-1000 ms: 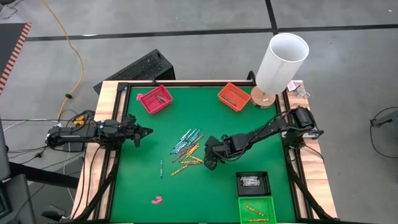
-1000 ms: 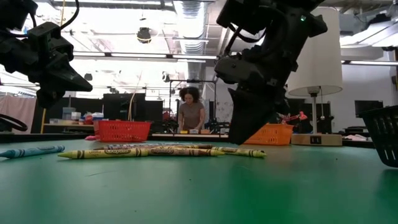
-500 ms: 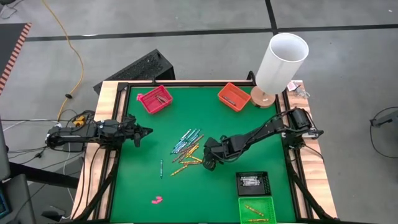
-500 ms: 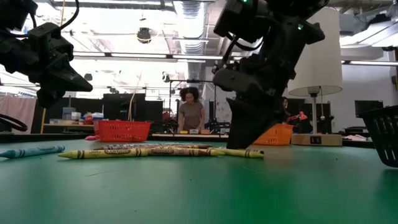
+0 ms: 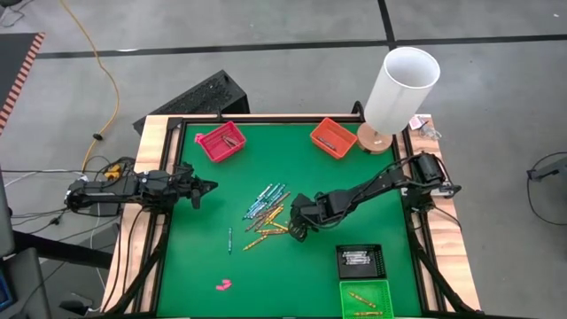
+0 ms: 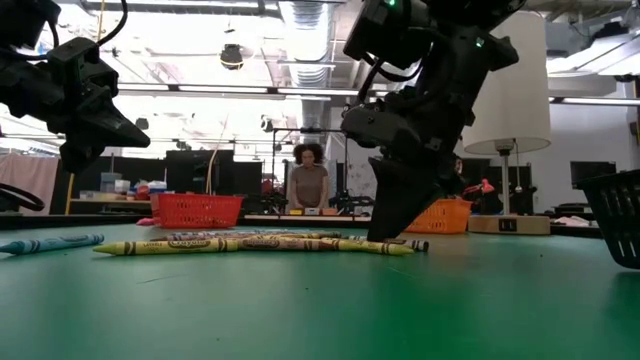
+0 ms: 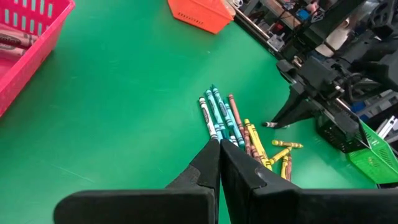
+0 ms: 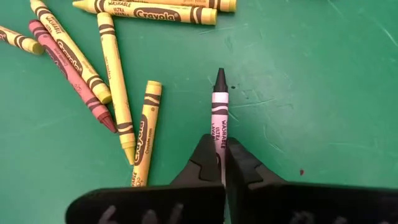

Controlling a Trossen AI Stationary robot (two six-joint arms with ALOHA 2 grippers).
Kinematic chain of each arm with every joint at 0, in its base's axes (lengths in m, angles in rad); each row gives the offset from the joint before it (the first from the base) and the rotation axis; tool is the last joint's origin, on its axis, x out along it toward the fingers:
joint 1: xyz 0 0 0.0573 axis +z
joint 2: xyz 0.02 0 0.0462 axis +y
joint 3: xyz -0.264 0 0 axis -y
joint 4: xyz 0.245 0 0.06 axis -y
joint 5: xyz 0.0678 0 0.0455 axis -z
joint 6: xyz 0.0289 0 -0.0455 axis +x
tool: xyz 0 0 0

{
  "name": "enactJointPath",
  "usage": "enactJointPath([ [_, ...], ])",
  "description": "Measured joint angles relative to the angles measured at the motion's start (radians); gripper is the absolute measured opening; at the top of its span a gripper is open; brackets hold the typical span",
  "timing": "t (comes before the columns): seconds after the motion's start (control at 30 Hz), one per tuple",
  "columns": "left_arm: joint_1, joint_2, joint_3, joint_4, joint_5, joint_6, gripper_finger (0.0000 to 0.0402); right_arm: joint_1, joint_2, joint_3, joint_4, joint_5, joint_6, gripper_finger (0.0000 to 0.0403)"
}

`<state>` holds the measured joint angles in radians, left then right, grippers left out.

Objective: Sort crayons
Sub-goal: Put the black crayon into the black bin

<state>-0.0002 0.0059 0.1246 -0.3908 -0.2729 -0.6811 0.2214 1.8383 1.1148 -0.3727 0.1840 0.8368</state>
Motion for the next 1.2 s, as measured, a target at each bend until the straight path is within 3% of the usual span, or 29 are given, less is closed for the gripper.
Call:
enactJointPath([
  [0.4, 0.0, 0.0, 0.0, 0.0, 0.0, 0.0, 0.0, 0.007, -0.221, -0.003, -0.092, -0.014, -0.04, 0.0001],
  [0.53, 0.0, 0.0, 0.0, 0.0, 0.0, 0.0, 0.0, 0.048, -0.322, -0.003, -0.201, -0.077, -0.056, 0.0001],
  [0.83, 0.0, 0.0, 0.0, 0.0, 0.004, 0.0, 0.0, 0.269, -0.442, -0.003, -0.502, -0.12, 0.109, 0.0],
  [1.07, 0.0, 0.0, 0.0, 0.0, 0.003, 0.002, 0.0, 0.496, -0.437, -0.002, -0.508, -0.11, 0.195, 0.0],
  [1.2, 0.0, 0.0, 0.0, 0.0, 0.001, 0.015, 0.0, 0.565, -0.39, -0.002, -0.509, -0.107, 0.21, 0.0],
])
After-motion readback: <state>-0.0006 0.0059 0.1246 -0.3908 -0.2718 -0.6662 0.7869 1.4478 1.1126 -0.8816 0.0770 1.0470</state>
